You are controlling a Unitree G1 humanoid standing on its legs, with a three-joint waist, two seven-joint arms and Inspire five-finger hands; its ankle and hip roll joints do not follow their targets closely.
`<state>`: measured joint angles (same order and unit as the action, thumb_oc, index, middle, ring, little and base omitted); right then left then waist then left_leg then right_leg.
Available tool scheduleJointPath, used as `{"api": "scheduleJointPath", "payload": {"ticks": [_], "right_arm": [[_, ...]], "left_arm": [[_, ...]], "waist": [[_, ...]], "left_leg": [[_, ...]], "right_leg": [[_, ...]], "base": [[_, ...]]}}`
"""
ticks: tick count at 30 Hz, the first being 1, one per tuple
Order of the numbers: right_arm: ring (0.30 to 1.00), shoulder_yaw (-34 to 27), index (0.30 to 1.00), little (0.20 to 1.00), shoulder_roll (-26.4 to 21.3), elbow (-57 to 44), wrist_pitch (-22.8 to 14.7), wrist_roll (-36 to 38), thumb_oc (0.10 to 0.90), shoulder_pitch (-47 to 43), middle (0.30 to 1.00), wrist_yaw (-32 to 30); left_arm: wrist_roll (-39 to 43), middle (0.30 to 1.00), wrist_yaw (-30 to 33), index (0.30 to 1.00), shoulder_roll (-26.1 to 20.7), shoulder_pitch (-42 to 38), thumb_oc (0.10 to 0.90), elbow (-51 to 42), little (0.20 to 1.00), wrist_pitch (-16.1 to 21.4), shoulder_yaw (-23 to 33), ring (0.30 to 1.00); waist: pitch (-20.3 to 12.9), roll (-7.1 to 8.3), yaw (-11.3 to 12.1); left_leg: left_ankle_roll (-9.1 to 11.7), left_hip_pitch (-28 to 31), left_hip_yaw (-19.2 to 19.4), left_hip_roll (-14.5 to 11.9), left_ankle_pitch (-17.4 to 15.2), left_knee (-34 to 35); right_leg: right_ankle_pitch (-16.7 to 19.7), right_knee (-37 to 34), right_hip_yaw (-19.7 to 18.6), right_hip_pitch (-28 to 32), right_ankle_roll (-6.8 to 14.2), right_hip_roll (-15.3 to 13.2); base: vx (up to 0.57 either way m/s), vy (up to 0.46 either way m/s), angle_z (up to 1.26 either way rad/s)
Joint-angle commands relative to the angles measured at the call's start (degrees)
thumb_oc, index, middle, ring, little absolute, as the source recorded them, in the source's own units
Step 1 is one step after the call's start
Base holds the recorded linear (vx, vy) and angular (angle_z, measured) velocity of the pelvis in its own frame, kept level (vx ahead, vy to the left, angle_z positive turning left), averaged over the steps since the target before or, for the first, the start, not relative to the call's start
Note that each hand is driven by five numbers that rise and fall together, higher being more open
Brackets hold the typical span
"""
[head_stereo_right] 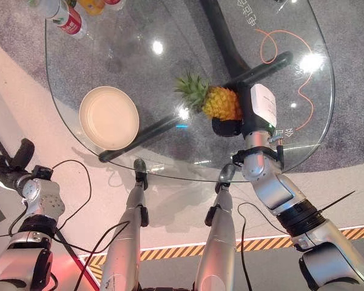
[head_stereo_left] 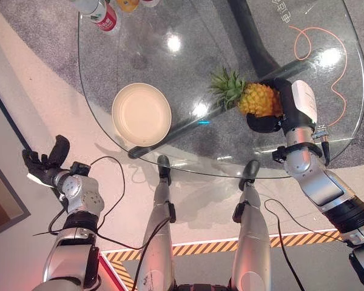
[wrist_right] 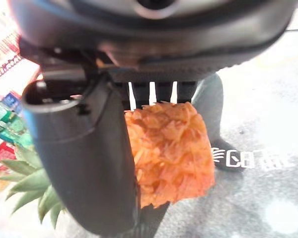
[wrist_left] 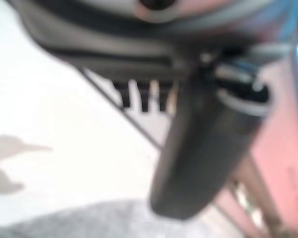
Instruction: Pick up the fruit to the plate
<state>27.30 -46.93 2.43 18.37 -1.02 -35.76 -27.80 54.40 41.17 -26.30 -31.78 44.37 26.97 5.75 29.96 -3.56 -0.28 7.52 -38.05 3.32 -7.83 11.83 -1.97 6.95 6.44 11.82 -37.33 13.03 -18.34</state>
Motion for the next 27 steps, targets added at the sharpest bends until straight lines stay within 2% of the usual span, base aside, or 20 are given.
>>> {"api": "scheduleJointPath", "payload": {"ticks": [1,8,12,14,17,23,27], "right_arm": [[0.3,-6.0,0.3,0.2,-1.0,-5.4,-5.7,-3.4,0.1,-2.6,0.3,-5.1],[0.3,-7.9,0.3,0.2,0.1,-6.7,-7.8,-5.6,0.1,-2.5,0.3,-6.3],[0.3,-9.1,0.3,0.2,0.6,-8.0,-8.7,-6.8,0.1,-2.1,0.3,-6.9],[0.3,-10.5,0.3,0.2,1.7,-9.5,-9.4,-7.5,0.1,-1.5,0.3,-6.8],[0.3,-11.3,0.3,0.2,2.1,-10.2,-9.8,-7.5,0.1,-1.2,0.3,-6.9],[0.3,-12.7,0.3,0.2,4.4,-10.9,-12.5,-8.5,0.1,-1.6,0.3,-7.8],[0.3,-12.8,0.3,0.2,5.8,-11.8,-13.5,-8.5,0.1,-2.9,0.3,-8.1]], "left_arm": [[-3.6,0.9,2.3,0.9,-7.7,-2.0,0.8,-1.0,0.9,6.8,3.6,0.9],[-8.9,0.9,2.0,0.9,-7.2,-2.2,0.8,-9.4,0.9,9.9,3.5,0.9],[-12.0,0.9,2.6,0.9,-6.6,-2.7,0.8,-14.4,0.9,9.7,3.3,0.9],[-17.2,0.9,1.8,0.9,-4.8,-2.7,0.8,-20.1,0.9,9.8,2.7,0.9],[-19.8,0.9,0.7,0.9,-4.1,-2.5,0.8,-23.8,0.9,9.5,2.2,0.9],[-22.2,0.9,-4.9,0.9,-2.5,-3.3,0.8,-31.2,0.9,8.8,-0.6,0.9],[-22.0,0.9,-11.3,0.9,-0.9,-4.0,0.8,-35.6,0.9,6.7,-3.8,0.9]], "waist": [[-0.2,1.54,0.0],[-0.2,1.53,0.4],[-0.2,1.97,0.6],[-0.2,2.51,0.9],[-0.2,2.68,1.1],[-0.2,3.0,1.3],[-0.2,2.99,1.3]], "left_leg": [[0.6,4.0,1.7,-1.0,-2.8,0.2],[0.7,4.0,2.2,-1.2,-2.9,0.5],[0.8,3.9,2.2,-1.2,-2.8,0.5],[0.8,3.7,2.0,-1.3,-2.8,0.7],[0.8,3.6,1.9,-1.3,-2.9,0.8],[0.8,3.1,1.6,-1.3,-2.8,0.7],[0.7,3.2,1.6,-1.1,-2.8,0.8]], "right_leg": [[0.4,4.4,-1.0,-2.6,-1.9,1.8],[0.3,4.0,-0.9,-2.2,-1.8,1.8],[0.5,3.8,-0.6,-1.9,-1.5,1.8],[0.7,3.4,-0.3,-1.6,-1.3,1.8],[0.8,3.1,-0.1,-1.5,-1.2,1.7],[0.9,2.7,0.1,-1.2,-0.9,1.8],[1.2,2.2,0.2,-0.9,-0.6,1.8]], "base": [[0.0,0.0,0.0],[0.0,0.0,0.0],[0.0,-0.019,0.0],[-0.01,-0.073,0.0],[0.0,-0.046,0.0],[0.0,-0.031,0.0],[0.0,0.0,0.0]]}}
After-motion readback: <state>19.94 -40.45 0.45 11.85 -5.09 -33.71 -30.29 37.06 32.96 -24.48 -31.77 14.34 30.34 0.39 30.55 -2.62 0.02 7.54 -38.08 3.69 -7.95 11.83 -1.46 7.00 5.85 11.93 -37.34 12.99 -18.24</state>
